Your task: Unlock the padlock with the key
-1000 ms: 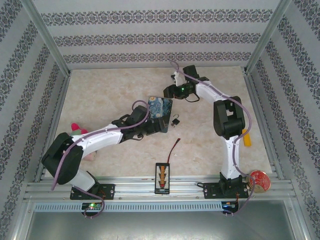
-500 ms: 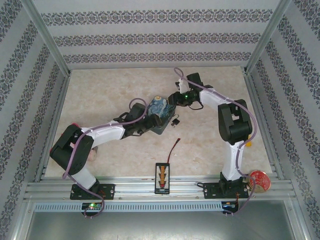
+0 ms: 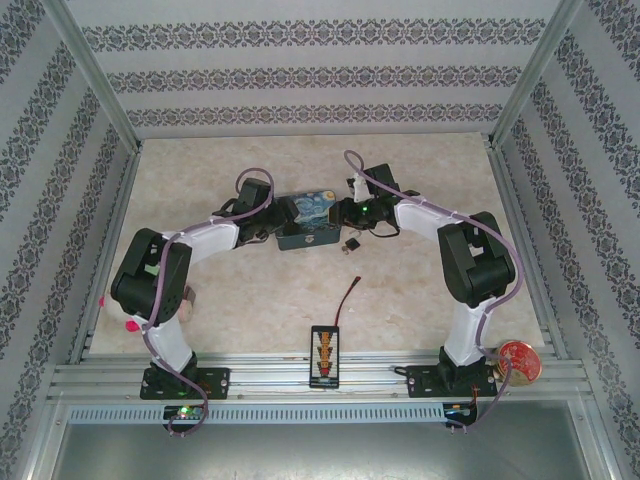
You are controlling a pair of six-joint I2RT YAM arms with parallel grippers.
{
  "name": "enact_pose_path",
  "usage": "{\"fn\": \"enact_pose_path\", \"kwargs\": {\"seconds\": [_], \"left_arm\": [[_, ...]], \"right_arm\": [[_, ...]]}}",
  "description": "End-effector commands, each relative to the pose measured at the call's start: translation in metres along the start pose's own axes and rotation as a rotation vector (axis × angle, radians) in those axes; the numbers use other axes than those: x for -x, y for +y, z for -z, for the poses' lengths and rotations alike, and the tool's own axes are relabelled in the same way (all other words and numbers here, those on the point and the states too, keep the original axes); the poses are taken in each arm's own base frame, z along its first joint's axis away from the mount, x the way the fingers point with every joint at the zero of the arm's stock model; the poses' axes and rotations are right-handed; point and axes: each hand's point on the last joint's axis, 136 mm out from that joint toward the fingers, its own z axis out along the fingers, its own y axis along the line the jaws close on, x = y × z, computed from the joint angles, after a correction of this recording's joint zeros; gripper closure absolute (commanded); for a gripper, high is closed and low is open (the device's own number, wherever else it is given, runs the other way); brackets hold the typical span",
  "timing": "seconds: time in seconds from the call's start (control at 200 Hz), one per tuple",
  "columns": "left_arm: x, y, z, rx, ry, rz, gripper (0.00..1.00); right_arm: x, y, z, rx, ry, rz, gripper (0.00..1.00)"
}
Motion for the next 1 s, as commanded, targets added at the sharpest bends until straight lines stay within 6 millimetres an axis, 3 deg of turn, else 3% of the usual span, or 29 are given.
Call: {"fn": "enact_pose_path", "kwargs": {"seconds": [0.0,0.175,0.33,0.48,0.63,0.665,0.8,0.959,0.994], "left_arm": [[0.009,-0.038,-0.001,-0.136,0.009,-0.059,0.26],[0.019,-0.036,0.004,-0.13,-0.012,-0.057,0.23],[0.033,-0.026,0.032,-0.103,-0.076,-0.051,0.14],[0.046,-0.011,0.077,-0.031,-0.171,-0.096,0.0],[0.052,0.018,0.129,0.097,-0.286,-0.178,0.01],[0.052,0.026,0.14,0.129,-0.318,-0.203,0.01],[0.052,0.053,0.184,0.227,-0.461,-0.292,0.01],[0.045,0.082,0.217,0.287,-0.631,-0.397,0.01],[0.044,0.087,0.219,0.29,-0.665,-0.421,0.01]], "right_arm": [[-0.007,0.01,-0.001,0.001,-0.007,-0.016,0.56],[-0.001,0.008,0.009,-0.028,-0.042,-0.026,0.51],[0.008,-0.001,0.036,-0.085,-0.108,-0.041,0.49],[0.012,-0.009,0.078,-0.178,-0.191,-0.011,0.46],[0.001,-0.024,0.126,-0.328,-0.267,0.041,0.44],[-0.003,-0.029,0.137,-0.369,-0.288,0.052,0.38],[-0.019,-0.051,0.183,-0.521,-0.4,0.097,0.3],[-0.036,-0.081,0.23,-0.705,-0.564,0.134,0.17],[-0.038,-0.085,0.238,-0.724,-0.608,0.143,0.05]]}}
